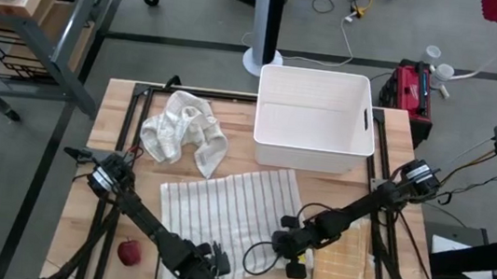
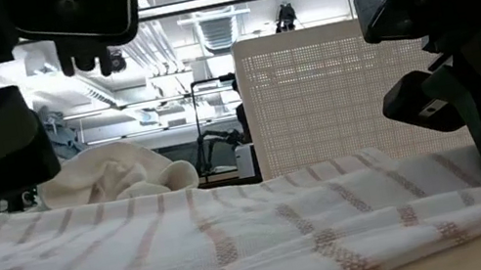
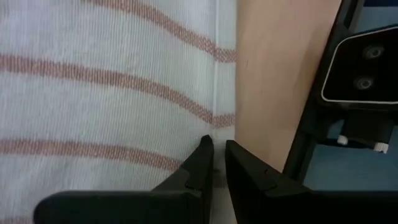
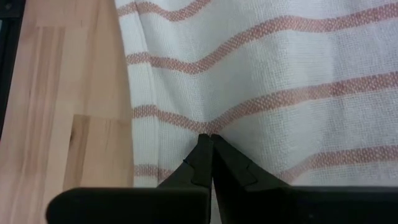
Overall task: Fold towel
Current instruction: Fold the white striped towel
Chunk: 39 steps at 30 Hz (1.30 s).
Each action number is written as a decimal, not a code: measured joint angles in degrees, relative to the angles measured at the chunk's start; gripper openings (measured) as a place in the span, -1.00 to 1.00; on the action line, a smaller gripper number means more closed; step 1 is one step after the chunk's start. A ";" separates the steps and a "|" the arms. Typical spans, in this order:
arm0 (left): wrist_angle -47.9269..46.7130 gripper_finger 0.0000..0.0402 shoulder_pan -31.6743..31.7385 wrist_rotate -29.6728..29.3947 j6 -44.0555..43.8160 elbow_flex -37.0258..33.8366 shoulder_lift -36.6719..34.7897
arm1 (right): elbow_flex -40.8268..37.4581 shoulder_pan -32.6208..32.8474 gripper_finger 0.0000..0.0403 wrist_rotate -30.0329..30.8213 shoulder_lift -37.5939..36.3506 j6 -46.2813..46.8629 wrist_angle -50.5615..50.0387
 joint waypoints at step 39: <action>-4.54 -0.82 -6.19 -5.02 -12.92 1.90 -0.22 | -0.33 0.46 -1.00 -3.55 -8.75 -0.48 -8.91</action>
